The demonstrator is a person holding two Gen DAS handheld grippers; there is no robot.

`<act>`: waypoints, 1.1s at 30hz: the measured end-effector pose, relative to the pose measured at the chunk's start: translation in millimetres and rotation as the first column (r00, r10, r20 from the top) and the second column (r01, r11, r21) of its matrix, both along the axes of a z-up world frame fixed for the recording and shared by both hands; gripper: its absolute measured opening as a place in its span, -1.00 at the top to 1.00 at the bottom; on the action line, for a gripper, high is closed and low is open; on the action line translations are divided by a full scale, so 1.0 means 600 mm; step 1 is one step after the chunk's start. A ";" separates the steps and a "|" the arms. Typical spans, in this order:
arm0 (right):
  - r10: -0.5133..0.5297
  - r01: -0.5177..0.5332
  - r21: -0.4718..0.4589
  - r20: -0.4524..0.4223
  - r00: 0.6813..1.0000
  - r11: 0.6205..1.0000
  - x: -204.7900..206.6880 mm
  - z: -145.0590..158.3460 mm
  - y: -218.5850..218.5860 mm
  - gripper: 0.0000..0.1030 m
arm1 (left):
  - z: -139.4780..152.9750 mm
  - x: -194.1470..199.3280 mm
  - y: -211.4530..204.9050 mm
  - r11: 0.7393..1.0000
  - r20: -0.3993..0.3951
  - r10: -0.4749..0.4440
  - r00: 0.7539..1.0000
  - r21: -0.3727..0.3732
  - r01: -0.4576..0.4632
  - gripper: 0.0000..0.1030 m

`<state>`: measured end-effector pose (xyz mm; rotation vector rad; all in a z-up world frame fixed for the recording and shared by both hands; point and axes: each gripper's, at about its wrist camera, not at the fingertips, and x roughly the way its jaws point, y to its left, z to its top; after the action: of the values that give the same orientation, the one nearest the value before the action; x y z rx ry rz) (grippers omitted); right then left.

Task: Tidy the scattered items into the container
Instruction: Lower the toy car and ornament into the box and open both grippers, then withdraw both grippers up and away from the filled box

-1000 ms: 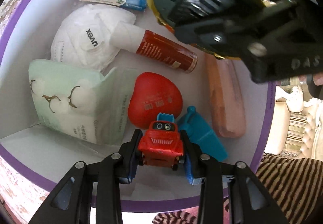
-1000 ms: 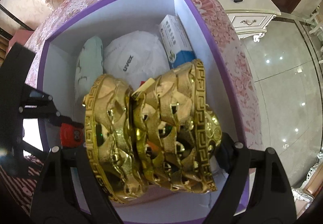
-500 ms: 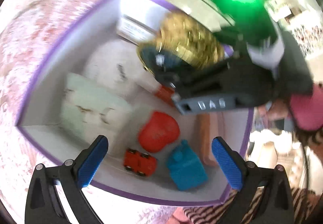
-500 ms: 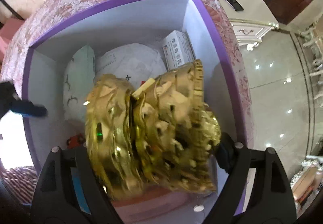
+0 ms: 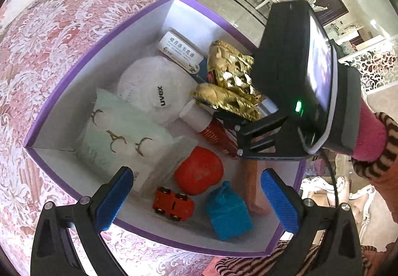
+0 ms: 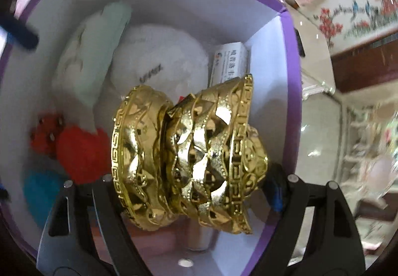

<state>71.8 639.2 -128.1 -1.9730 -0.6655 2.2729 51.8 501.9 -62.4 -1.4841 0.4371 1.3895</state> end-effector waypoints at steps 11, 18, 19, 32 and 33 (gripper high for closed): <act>0.043 -0.041 -0.042 0.030 0.999 0.998 -0.001 -0.030 -0.023 -0.66 | -0.061 -0.031 0.042 1.000 0.008 0.028 1.000 -0.001 -0.028 -1.00; 0.025 -0.023 -0.094 0.019 1.000 0.995 -0.014 -0.013 -0.009 -0.67 | -0.066 -0.039 0.054 0.999 0.005 0.041 0.999 0.006 -0.041 -1.00; 0.024 -0.023 -0.100 0.014 1.000 0.995 -0.014 -0.009 -0.007 -0.68 | -0.066 -0.039 0.054 0.999 0.003 0.042 0.999 0.006 -0.042 -1.00; -0.177 0.141 -0.277 -0.109 0.978 0.950 0.000 0.055 0.060 -0.77 | -0.057 -0.046 0.041 0.993 -0.033 0.117 0.993 0.039 -0.115 -1.00; -0.205 0.164 -0.294 -0.115 0.972 0.942 -0.001 0.061 0.070 -0.78 | -0.056 -0.046 0.040 0.992 -0.038 0.121 0.992 0.042 -0.120 -1.00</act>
<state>71.0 681.3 -91.3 -1.8584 -0.1391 2.4732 24.3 526.1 -96.2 -1.4723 0.3482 1.5171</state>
